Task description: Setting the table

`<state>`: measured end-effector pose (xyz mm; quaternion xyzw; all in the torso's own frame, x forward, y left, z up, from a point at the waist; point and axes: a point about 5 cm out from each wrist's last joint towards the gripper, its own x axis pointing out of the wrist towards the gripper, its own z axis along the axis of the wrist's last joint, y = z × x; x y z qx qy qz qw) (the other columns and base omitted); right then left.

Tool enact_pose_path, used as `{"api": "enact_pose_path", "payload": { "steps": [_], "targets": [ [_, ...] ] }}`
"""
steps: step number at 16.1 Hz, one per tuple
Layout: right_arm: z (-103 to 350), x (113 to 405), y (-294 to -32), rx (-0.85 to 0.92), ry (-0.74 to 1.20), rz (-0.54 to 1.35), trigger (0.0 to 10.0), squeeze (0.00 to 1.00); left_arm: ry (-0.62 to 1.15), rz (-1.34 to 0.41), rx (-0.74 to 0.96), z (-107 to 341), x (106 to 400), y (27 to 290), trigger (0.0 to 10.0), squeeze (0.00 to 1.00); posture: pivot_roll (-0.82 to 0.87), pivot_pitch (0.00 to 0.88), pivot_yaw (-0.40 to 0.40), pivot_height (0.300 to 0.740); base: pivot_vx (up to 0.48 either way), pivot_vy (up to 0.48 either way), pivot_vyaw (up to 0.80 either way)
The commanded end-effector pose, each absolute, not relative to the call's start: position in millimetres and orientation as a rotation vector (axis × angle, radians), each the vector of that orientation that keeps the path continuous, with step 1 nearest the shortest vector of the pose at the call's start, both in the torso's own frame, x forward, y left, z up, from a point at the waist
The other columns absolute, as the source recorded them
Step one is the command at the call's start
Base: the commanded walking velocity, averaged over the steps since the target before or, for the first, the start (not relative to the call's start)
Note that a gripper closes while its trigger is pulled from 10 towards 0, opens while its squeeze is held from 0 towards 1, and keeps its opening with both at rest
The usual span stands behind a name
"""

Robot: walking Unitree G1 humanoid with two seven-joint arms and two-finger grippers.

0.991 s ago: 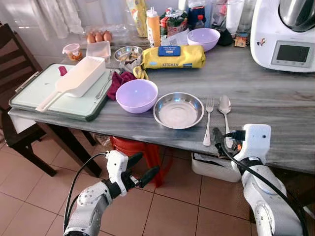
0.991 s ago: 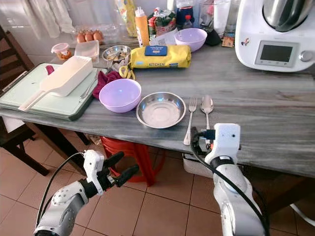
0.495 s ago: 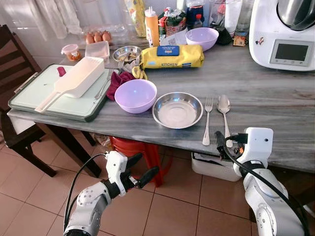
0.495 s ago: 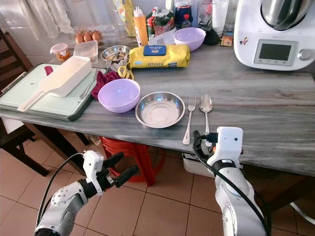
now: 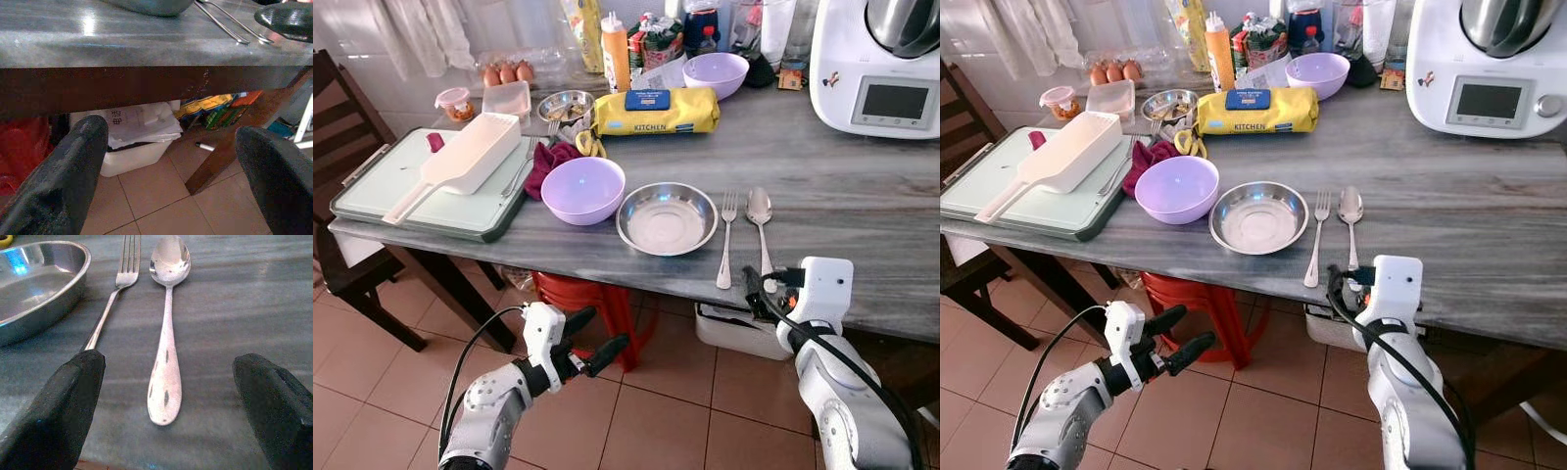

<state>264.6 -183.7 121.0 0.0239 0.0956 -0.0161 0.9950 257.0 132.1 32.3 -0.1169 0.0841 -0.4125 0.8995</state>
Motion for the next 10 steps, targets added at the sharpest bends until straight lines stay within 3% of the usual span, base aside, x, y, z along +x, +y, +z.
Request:
{"api": "enact_pose_path", "payload": {
  "steps": [1, 10],
  "targets": [
    [120.5, 268.1, -179.9, 0.071, 0.187, -0.02, 10.0, 0.0, 0.179, -0.841, -0.237, 32.5, 256.1, 140.8, 10.0, 0.0, -0.11, 0.102, 0.143, 0.74, 0.0, 0.0, 0.0],
    [111.1, 273.4, -173.7, 0.108, 0.213, 0.016, 10.0, 0.0, 0.186, -0.827, -0.235, 30.6, 256.0, 147.1, 10.0, 0.0, -0.1, 0.103, 0.143, 0.74, 0.0, 0.0, 0.0]
  ]
}}
